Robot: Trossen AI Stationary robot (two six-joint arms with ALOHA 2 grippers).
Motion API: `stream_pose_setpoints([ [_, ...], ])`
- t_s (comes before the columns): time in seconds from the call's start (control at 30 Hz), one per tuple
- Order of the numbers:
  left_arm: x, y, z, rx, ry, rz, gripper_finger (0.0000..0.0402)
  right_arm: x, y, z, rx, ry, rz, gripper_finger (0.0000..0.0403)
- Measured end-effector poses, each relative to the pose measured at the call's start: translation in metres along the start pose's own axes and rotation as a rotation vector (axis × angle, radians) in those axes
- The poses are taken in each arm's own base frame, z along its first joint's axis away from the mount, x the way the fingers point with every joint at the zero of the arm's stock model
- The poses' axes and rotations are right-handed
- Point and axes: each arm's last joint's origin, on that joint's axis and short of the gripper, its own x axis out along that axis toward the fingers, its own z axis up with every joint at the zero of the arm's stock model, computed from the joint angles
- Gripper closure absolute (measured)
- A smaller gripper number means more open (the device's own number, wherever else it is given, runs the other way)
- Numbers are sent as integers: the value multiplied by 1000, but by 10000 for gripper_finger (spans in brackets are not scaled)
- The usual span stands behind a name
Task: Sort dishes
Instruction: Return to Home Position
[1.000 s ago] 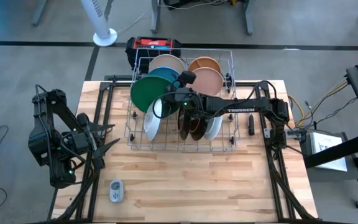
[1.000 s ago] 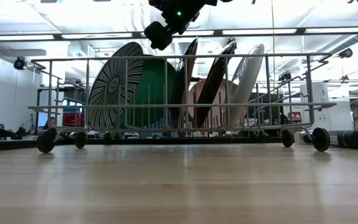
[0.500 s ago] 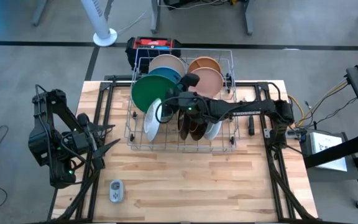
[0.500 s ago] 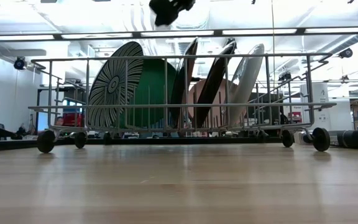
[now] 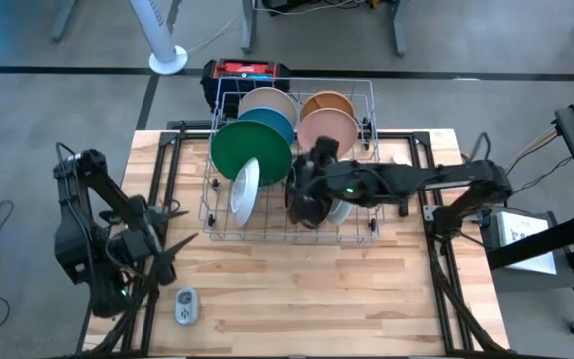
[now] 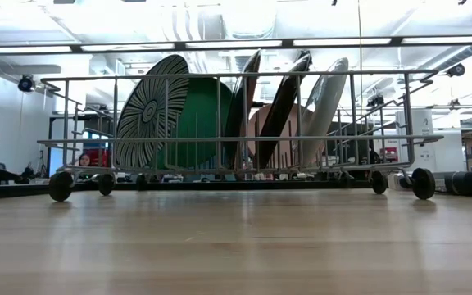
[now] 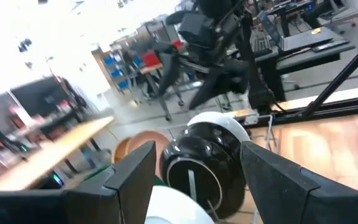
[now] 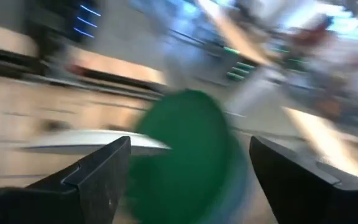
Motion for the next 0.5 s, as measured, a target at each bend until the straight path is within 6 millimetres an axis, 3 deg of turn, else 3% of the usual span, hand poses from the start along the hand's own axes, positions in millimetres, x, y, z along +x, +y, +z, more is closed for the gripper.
stream_pose_setpoints([
  [0.2, 6, -28, 0, 50, -30, 51, 178, -23, 28, -15, 27, -171, 117, 94],
  [0.5, 26, -76, 17, 22, 46, 79, 178, -29, 73, -30, 26, -260, 194, 94],
])
